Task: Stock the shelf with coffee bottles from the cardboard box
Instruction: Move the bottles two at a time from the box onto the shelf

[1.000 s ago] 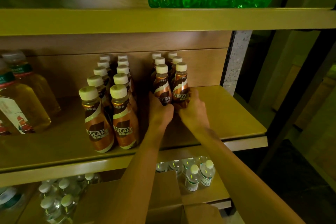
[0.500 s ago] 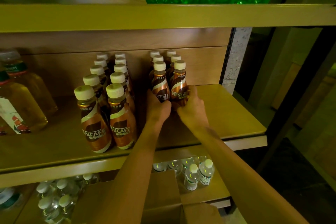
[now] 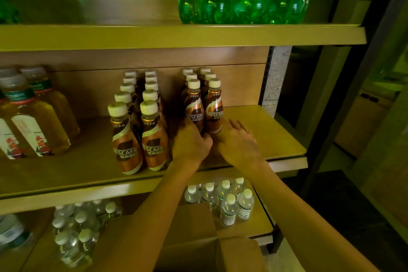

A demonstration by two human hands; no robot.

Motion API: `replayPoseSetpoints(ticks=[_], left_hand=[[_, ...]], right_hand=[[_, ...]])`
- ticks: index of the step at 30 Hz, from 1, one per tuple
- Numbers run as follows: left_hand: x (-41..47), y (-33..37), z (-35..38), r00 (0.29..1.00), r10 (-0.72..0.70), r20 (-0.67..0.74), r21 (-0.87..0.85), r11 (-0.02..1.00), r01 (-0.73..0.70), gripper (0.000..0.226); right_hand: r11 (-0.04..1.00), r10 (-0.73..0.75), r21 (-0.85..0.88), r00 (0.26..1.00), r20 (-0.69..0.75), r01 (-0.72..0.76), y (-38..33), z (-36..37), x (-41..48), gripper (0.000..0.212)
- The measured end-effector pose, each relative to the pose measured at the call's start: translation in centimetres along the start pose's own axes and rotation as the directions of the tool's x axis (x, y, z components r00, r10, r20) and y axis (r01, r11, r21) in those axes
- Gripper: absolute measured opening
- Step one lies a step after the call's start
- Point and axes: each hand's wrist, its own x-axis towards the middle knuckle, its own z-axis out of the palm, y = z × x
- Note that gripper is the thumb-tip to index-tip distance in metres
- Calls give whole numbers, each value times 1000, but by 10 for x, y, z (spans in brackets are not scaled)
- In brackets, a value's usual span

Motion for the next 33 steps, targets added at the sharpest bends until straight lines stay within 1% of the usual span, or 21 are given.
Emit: replayPoseSetpoints(ticks=[1, 3, 6, 9, 12, 14, 19, 21, 24, 26, 28, 31, 33], left_hand=[[-9, 1, -3, 1000, 4, -8, 106, 994, -3, 50], [-26, 3, -8, 1000, 29, 7, 248, 968, -30, 47], [-53, 2, -12, 989, 134, 68, 358, 922, -150, 47], [-79, -1, -17, 976, 190, 103, 389, 896, -216, 46], [-105, -10, -21, 966, 230, 122, 407, 876, -260, 43], [-122, -21, -22, 962, 231, 146, 422, 865, -271, 46], [-166, -63, -24, 949, 263, 177, 389, 867, -312, 55], [-186, -83, -22, 953, 235, 192, 376, 879, -292, 57], [-210, -117, -17, 958, 155, 241, 410, 878, -246, 54], [-223, -140, -15, 955, 103, 279, 439, 871, -222, 53], [-235, -160, -15, 953, 51, 299, 455, 870, -189, 52], [-251, -190, -16, 958, -18, 287, 468, 875, -123, 46], [-260, -210, -16, 954, -73, 290, 492, 867, -83, 46]], right_hand=[[1000, 5, -13, 1000, 9, -5, 1, -2, -9, 60], [1000, 22, 4, 1000, -19, -22, 0, -8, -30, 52], [999, 26, -19, 997, -73, -27, -3, -17, -63, 48], [999, 31, -16, 996, -86, -32, -5, -20, -95, 50], [998, 22, -49, 996, -89, -27, -6, -18, -125, 52], [998, 9, -57, 996, -91, -14, -8, -12, -145, 54], [999, -14, -30, 996, -91, 12, -14, 18, -187, 55], [1000, -1, -6, 998, -55, 1, -18, 36, -199, 52], [1000, -2, 18, 999, 32, 1, -27, 71, -216, 48], [1000, 15, 0, 996, 89, -15, -34, 93, -227, 52], [999, 20, -31, 990, 141, -16, -39, 116, -236, 49], [998, -3, 67, 955, 296, -18, -48, 147, -245, 45], [997, -33, 74, 932, 362, 6, -53, 165, -251, 45]])
